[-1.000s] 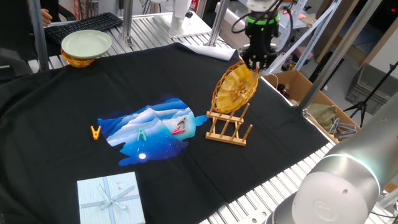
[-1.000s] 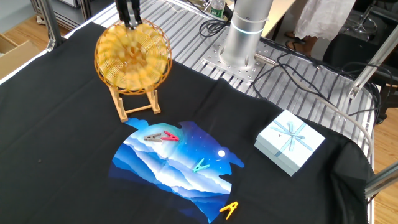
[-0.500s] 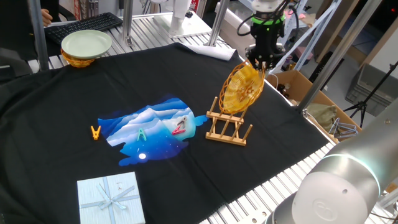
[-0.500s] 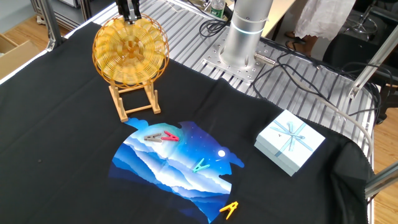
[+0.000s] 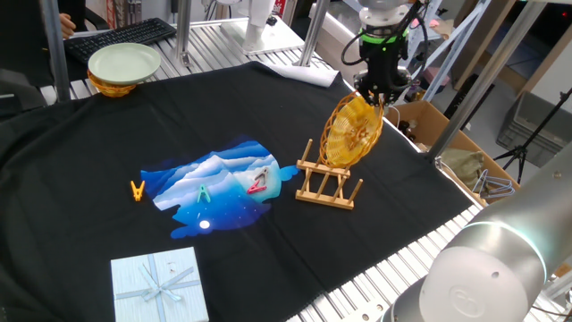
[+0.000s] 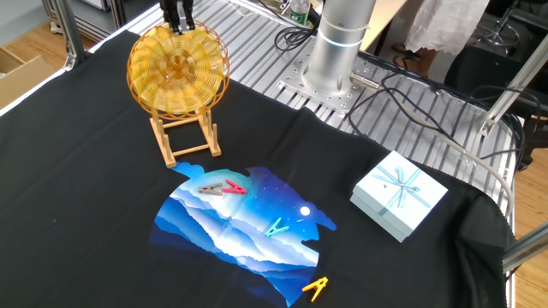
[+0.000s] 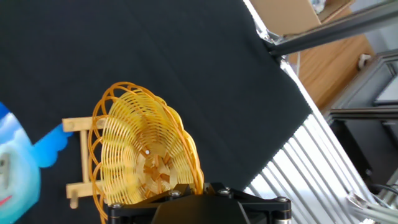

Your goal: Put the dish on the dish rack

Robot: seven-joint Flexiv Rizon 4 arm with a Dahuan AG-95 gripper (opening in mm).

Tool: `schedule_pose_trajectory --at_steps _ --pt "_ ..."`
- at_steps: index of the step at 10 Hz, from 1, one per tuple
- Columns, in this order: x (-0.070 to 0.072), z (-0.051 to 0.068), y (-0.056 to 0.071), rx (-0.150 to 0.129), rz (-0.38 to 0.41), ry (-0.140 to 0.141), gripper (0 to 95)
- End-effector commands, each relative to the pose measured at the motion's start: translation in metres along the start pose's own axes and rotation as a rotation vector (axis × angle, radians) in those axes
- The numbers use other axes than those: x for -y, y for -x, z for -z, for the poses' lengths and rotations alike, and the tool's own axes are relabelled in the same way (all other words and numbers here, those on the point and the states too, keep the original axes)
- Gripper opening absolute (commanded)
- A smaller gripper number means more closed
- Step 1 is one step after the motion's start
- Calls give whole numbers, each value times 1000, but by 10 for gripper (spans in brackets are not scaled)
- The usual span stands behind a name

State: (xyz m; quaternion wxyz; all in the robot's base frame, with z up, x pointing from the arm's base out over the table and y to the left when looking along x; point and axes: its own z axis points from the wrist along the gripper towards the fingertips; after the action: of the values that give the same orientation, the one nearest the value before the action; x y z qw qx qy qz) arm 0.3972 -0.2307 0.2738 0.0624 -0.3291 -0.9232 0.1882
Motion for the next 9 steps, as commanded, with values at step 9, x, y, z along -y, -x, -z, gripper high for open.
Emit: schedule_pose_trajectory --at_steps 9 --pt "5 -16 3 -1 -66 -65 0"
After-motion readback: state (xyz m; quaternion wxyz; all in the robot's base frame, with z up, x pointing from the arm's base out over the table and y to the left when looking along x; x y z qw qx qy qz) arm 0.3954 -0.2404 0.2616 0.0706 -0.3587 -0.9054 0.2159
